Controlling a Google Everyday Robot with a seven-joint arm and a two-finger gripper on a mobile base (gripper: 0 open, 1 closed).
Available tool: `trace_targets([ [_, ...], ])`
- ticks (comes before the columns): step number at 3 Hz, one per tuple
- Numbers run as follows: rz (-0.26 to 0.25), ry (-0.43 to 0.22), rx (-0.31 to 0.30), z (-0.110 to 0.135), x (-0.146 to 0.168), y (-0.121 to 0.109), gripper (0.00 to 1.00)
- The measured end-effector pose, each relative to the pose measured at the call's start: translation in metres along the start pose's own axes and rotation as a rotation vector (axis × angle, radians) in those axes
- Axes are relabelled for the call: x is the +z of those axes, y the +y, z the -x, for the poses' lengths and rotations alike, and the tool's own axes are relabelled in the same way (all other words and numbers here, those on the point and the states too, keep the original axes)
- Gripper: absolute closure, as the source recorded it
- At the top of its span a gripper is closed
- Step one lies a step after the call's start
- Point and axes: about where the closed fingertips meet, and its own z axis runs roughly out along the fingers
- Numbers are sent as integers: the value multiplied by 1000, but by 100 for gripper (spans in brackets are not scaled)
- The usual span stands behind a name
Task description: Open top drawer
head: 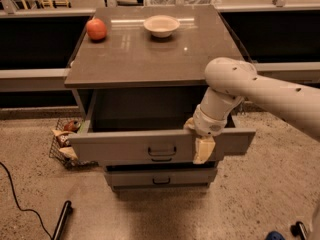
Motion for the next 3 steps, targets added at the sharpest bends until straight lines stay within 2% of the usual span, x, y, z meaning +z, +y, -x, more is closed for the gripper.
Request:
trace_targets([
  [2,25,-11,31,12,-1,32,87],
  [3,25,-11,31,12,0,32,97],
])
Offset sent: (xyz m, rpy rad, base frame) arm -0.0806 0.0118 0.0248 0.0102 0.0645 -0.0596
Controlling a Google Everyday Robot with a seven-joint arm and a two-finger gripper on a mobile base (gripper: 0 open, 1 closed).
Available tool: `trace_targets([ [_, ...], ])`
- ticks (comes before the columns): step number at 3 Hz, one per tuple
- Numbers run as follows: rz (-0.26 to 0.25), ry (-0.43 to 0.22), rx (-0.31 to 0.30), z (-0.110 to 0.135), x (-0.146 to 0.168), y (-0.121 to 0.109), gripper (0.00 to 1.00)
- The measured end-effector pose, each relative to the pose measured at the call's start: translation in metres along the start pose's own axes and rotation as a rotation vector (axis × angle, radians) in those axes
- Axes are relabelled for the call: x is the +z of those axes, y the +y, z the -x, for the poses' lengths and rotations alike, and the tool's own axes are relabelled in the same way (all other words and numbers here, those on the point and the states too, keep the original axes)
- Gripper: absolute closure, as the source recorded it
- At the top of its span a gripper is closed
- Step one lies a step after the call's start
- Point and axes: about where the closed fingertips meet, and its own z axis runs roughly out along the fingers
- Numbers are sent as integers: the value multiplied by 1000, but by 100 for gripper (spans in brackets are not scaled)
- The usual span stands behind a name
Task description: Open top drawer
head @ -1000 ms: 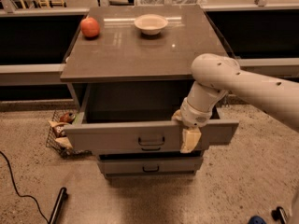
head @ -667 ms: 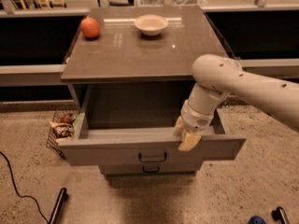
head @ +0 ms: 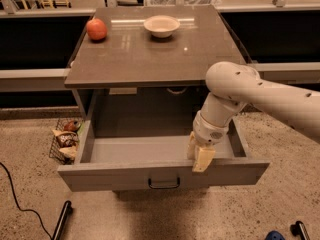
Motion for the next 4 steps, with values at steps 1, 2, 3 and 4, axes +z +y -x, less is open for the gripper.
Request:
trace_targets([
  [1,0,0,0,0,0,0,75],
  [2,0,0,0,0,0,0,51],
  [3,0,0,0,0,0,0,28],
  [4,0,0,0,0,0,0,5],
])
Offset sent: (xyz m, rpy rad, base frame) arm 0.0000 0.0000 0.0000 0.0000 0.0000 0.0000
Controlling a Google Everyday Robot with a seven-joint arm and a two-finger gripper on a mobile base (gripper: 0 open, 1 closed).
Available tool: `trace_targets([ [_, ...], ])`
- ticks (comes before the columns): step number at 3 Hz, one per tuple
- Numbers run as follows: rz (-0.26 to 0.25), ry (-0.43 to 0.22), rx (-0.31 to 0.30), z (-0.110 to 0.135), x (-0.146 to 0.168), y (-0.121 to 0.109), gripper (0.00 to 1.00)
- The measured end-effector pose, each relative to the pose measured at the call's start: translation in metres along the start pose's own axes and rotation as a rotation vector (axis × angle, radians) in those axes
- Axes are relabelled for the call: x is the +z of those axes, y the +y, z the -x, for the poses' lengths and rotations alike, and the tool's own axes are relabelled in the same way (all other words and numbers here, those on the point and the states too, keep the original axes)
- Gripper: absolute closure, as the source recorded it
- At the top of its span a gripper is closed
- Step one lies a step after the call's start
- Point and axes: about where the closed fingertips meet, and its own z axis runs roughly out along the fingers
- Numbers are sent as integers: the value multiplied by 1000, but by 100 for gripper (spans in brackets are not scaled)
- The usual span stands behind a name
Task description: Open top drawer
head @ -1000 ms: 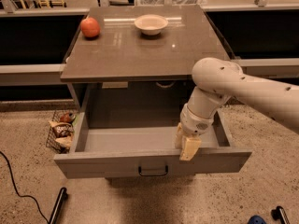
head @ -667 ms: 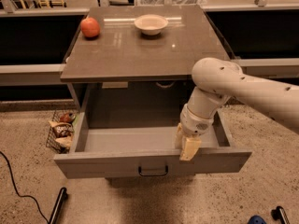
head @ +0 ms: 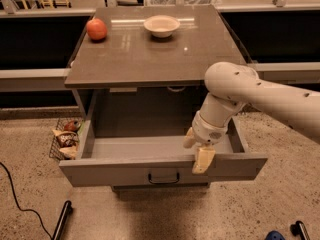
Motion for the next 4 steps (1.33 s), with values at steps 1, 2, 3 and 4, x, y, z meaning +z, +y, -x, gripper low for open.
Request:
trace_targets([
  [1,6,-3,-23,0,0,2,0],
  [2,-11,29,-87,4,-27,10,0],
  [3,-85,102,-160,24,-97,38,0],
  [4,-134,151,-190,41,-135,59,0],
])
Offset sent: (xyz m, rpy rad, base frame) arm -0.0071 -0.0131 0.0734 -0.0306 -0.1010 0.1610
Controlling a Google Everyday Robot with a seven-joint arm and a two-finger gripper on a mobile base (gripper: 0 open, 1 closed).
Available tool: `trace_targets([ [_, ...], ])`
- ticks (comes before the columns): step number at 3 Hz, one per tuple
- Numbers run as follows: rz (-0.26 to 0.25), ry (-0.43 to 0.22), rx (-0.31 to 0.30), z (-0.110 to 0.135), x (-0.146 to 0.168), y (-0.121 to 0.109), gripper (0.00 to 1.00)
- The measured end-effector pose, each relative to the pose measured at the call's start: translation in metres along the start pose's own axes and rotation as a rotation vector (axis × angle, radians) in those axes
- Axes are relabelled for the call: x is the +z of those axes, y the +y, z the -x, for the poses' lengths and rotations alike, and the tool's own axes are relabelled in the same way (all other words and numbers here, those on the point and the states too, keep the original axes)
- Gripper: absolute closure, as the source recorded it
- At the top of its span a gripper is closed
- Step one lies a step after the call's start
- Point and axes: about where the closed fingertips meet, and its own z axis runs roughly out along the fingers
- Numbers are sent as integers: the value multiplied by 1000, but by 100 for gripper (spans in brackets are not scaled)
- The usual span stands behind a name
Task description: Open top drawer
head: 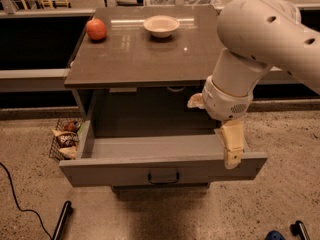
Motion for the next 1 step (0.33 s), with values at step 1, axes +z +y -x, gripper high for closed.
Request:
trace_targets([
  [1,-6,4,-1,1,-3,1,0],
])
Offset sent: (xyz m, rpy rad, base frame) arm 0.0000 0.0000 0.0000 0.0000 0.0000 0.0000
